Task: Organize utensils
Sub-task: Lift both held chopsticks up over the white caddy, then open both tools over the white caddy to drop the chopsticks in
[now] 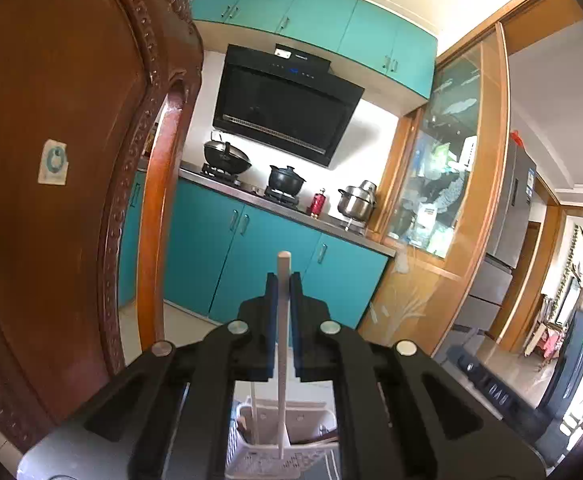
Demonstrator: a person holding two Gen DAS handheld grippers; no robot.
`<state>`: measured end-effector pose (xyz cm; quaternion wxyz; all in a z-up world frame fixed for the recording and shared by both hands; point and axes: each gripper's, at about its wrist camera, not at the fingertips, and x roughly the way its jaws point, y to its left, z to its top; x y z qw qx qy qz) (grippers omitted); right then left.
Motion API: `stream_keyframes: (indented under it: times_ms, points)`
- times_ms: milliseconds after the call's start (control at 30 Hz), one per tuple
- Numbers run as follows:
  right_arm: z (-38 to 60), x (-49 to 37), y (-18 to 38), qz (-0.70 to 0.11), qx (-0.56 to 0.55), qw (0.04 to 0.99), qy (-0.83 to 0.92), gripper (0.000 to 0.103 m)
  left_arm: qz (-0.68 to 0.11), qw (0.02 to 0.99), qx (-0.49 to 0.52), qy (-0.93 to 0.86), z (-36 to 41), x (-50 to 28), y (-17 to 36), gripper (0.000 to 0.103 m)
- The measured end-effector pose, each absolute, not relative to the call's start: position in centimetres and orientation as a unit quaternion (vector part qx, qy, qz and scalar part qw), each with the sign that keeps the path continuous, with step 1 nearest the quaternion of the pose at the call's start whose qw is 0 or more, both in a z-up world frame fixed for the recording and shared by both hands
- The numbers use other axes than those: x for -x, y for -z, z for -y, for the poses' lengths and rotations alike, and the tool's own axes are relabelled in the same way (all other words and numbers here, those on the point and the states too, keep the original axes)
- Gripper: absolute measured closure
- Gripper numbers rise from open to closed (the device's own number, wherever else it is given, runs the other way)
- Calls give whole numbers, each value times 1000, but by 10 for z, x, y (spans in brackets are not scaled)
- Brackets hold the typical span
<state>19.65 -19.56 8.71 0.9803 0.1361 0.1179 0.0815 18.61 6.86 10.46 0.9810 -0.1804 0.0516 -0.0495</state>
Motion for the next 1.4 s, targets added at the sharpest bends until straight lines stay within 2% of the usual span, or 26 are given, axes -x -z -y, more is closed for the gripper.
stream_keyframes:
  times_ms: [200, 433, 933, 967, 1033, 1100, 1300, 1400]
  points:
    - [191, -224, -65, -145, -118, 980, -67, 96, -52, 984, 172, 9, -68, -217, -94, 96]
    - [174, -246, -36, -196, -86, 974, -80, 96, -124, 984, 129, 1, -42, -258, -61, 96]
    - [180, -238, -21, -214, -69, 971, -78, 95, -195, 979, 65, 7, 5, -270, -8, 96]
    - [180, -237, -20, -213, -68, 972, -73, 93, -197, 978, 64, 8, 5, -268, -7, 93]
    - [183, -235, -21, -207, -71, 973, -66, 75, -197, 979, 60, 11, 6, -264, -7, 85]
    - [188, -229, -24, -192, -85, 976, -63, 44, -187, 981, 51, 7, 6, -257, -10, 67]
    - [209, -203, -40, -138, -130, 980, -59, 17, -148, 989, 10, -7, 12, -233, -23, 41]
    - [217, -195, -45, -124, -140, 981, -52, 10, -136, 991, -9, -8, 16, -220, -26, 32]
